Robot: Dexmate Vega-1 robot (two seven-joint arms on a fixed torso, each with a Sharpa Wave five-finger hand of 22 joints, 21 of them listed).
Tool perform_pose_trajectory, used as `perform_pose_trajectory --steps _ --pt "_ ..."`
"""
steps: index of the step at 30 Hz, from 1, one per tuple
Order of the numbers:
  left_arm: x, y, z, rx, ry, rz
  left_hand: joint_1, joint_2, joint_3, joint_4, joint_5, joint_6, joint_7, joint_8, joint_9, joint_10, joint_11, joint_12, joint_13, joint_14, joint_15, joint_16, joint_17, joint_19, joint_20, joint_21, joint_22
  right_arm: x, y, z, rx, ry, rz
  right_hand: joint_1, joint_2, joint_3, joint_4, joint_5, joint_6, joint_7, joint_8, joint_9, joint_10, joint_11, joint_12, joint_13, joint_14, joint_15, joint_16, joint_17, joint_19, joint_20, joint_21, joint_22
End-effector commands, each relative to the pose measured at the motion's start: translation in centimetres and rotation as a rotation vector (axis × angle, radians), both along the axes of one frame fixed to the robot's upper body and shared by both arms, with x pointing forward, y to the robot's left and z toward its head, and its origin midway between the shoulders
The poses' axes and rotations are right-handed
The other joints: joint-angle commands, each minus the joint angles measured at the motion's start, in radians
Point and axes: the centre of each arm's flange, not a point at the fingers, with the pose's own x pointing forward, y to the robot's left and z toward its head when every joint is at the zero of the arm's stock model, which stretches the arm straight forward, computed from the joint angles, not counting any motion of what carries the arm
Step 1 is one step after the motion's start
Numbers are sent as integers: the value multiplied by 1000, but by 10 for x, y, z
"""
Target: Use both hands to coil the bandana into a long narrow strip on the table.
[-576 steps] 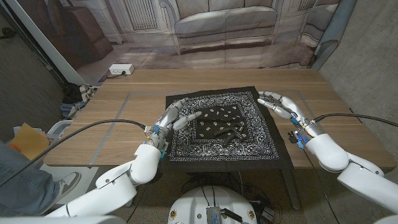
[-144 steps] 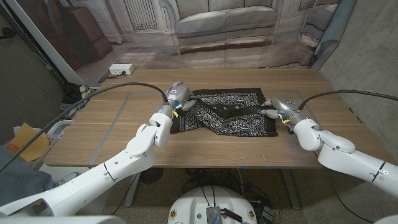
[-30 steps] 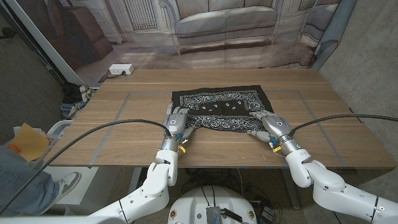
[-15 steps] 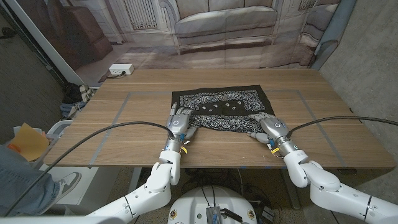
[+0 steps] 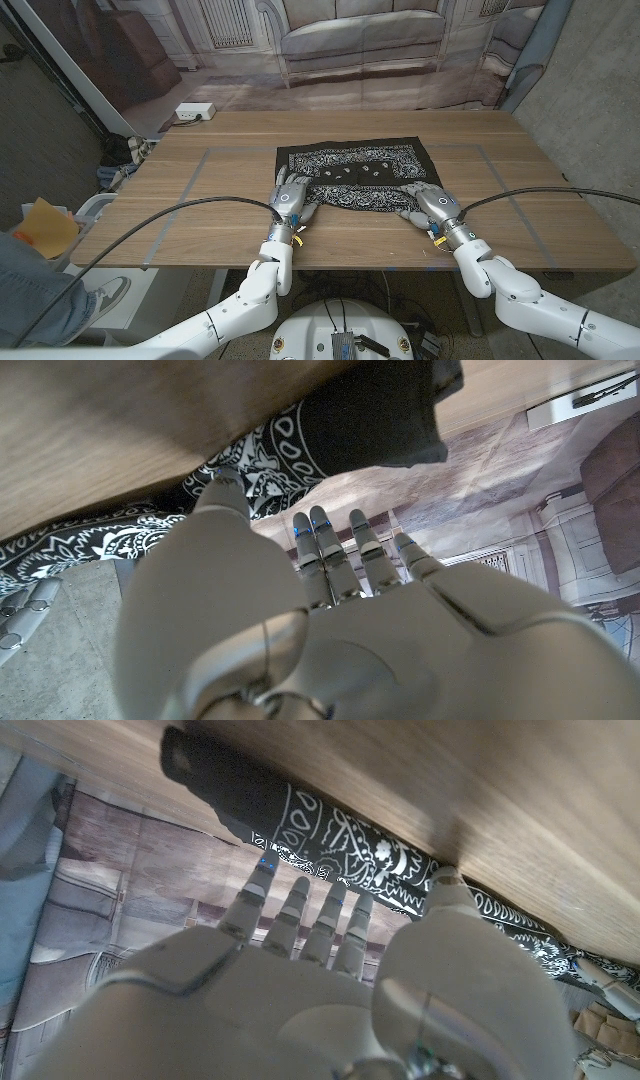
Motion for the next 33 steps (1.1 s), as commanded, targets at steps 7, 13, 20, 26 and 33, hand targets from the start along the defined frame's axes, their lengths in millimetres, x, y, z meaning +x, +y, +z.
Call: perform_pose_trajectory --steps 7,13,20,26,33 --pt "6 2 0 -61 -78 -20 88 66 54 -41 -4 318 -30 74 -3 310 -65 21 -5 231 -96 15 -9 142 -90 19 -7 7 -2 3 25 -34 27 41 23 10 7 -7 366 -9 90 4 179 -50 49 -3 160 -83 11 3 59 -36 17 10" --pt "5 3 3 -93 -106 -47 115 92 84 -55 -17 451 -18 108 -2 451 -72 2 -6 366 -121 6 -11 226 -127 20 -9 7 -1 7 41 -50 32 63 55 15 9 -24 508 -11 109 -2 262 -53 53 -3 213 -98 9 5 73 -55 17 12" --pt "1 4 17 -128 -101 -80 125 100 99 -60 -16 478 8 111 -2 511 -66 -8 -5 443 -129 0 -11 273 -133 20 -9 6 1 19 49 -58 57 63 81 20 18 -30 559 -11 116 -2 278 -53 48 -5 242 -111 12 7 76 -63 17 13" --pt "-6 6 32 -169 -110 -141 125 100 104 -59 -18 502 7 126 10 553 -74 -1 11 484 -138 -6 -10 289 -137 16 -10 6 4 32 63 -44 79 63 85 20 19 -32 570 -11 117 -2 276 -53 45 -5 243 -107 10 7 68 -62 14 13" --pt "-13 6 52 -187 -64 -171 123 89 114 -63 -32 552 9 152 13 609 -65 12 24 543 -138 -11 -10 322 -146 14 -10 6 5 50 81 7 88 62 85 19 20 -35 579 -11 117 -2 273 -52 40 -5 242 -100 8 7 57 -53 10 13"
